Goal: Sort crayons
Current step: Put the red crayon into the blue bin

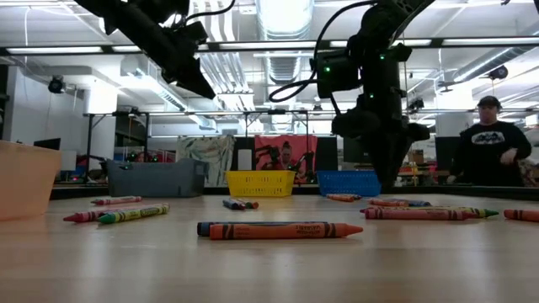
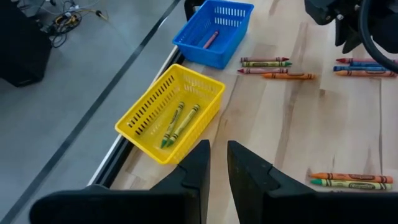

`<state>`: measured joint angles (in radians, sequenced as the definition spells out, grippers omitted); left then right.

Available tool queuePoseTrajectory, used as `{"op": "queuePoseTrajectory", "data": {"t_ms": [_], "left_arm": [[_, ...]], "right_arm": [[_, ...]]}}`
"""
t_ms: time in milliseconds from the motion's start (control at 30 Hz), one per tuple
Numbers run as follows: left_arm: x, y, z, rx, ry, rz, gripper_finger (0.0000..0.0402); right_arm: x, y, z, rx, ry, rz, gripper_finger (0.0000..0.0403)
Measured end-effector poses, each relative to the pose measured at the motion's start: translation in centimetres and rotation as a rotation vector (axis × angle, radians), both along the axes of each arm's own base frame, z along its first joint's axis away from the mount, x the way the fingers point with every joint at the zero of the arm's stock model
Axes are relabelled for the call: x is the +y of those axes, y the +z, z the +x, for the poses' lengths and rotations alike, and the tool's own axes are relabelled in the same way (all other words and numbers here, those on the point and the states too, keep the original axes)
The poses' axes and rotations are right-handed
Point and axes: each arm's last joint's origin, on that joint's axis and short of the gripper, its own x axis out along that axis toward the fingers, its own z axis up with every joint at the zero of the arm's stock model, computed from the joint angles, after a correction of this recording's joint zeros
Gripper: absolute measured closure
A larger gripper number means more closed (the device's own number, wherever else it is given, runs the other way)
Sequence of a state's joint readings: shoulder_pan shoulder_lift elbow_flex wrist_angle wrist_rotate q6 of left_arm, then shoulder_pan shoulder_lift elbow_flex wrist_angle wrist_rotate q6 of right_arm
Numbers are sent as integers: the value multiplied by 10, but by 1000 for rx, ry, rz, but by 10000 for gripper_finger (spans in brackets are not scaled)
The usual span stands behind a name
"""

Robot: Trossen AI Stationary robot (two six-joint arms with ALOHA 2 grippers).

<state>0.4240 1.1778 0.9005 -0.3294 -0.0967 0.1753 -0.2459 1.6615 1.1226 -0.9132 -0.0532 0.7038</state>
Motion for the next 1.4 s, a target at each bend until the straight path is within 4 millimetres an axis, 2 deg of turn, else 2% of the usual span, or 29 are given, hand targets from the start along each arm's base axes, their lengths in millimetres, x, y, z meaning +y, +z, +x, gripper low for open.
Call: {"op": "queuePoseTrajectory", "data": {"t_ms": [233,433,733,967,1400], "left_arm": [[1,1,0,-8,5,4,364],[1,2,1,-25,5,12,364],[2,4,2,-38,5,18,364],[2,4,2,-42,5,20,364],[2,5,2,-56,9,19,364]], "right_arm": [[1,-3,-2,7,-38,11,272],[2,-10,-6,21,-55,6,255],[2,-17,-5,-19,-62,-3,255],[3,-26,-11,3,-67,1,256],[4,-31,-16,25,-63,-18,293]]}}
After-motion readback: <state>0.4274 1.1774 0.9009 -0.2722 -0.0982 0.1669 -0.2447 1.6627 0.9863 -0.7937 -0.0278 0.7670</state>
